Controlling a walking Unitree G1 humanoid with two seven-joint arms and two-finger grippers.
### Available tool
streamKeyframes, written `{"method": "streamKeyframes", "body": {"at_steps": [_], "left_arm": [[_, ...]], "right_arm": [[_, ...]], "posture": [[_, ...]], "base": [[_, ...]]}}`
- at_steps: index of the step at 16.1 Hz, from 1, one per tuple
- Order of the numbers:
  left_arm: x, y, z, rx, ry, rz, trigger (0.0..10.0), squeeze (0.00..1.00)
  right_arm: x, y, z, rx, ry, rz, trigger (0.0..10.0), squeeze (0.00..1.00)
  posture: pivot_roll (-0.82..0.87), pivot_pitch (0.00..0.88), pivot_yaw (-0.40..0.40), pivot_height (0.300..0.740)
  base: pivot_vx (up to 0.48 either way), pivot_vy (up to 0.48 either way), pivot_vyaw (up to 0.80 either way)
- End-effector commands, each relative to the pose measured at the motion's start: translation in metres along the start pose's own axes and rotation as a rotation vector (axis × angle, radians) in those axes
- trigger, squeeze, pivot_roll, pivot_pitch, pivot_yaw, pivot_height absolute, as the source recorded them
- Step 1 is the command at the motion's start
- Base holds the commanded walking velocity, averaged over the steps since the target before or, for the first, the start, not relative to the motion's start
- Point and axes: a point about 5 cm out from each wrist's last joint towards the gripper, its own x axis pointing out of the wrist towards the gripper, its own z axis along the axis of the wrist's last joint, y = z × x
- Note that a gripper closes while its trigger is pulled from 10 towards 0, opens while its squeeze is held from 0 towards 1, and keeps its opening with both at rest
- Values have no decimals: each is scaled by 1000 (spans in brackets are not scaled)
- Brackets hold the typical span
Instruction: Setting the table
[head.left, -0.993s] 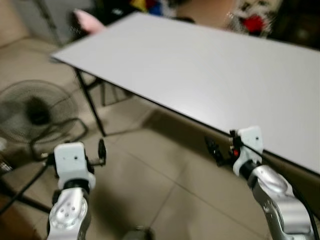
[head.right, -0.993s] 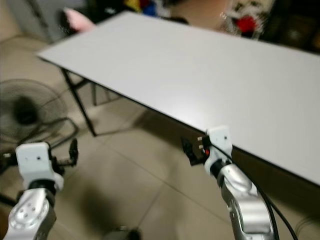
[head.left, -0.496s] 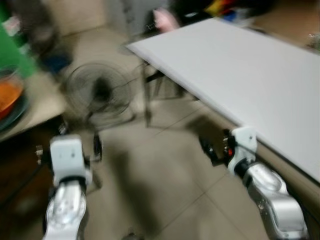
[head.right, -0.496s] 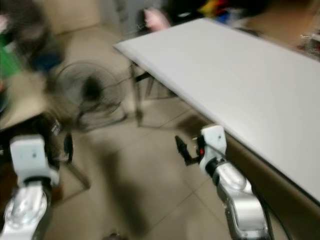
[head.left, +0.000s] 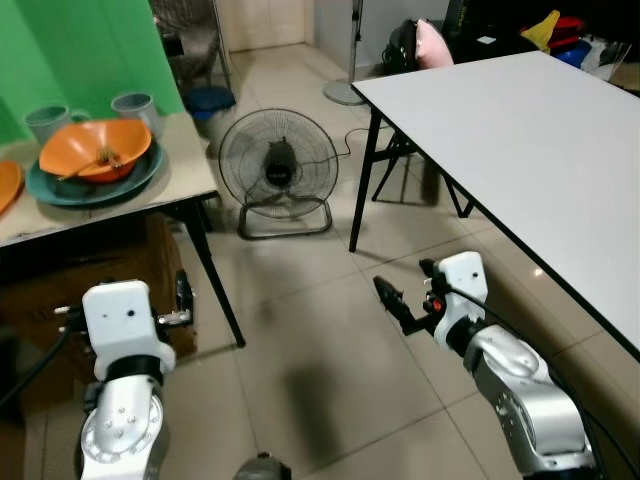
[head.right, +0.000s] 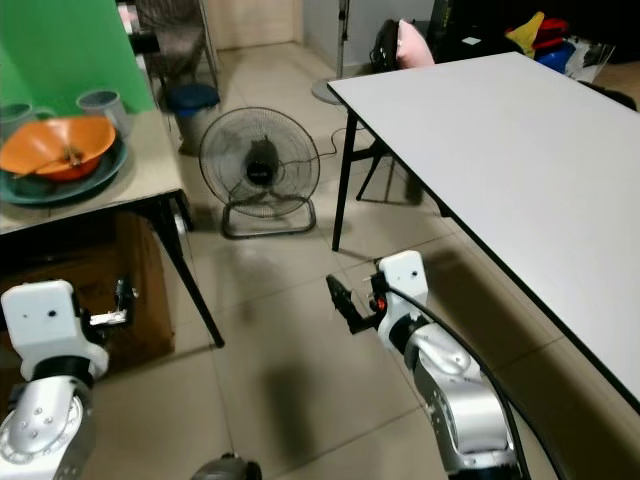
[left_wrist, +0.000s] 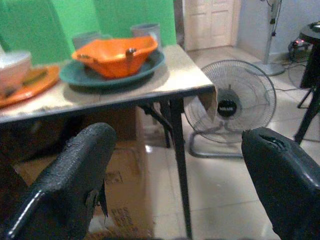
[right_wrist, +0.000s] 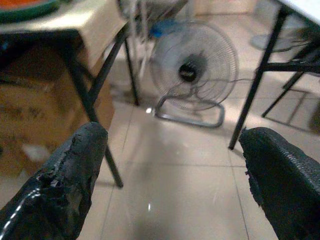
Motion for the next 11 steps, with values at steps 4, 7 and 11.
{"method": "streamKeyframes", "body": {"at_steps": [4, 7, 11], "left_arm": [[-7, 7, 4, 1, -6, 30, 10000, 0], [-11, 10, 5, 13, -4, 42, 10000, 0], [-13, 16, 8, 23, -11, 56, 10000, 0]], "right_arm": [[10, 11, 7, -25, -12, 82, 10000, 0], [14, 12, 5, 22, 0, 85, 10000, 0], [17, 15, 0, 38, 38, 98, 10000, 0]], "posture": [[19, 55, 3, 740], [33, 59, -9, 740], [48, 64, -8, 740]], "base": [[402, 0, 800], [402, 0, 533], [402, 0, 0]]}}
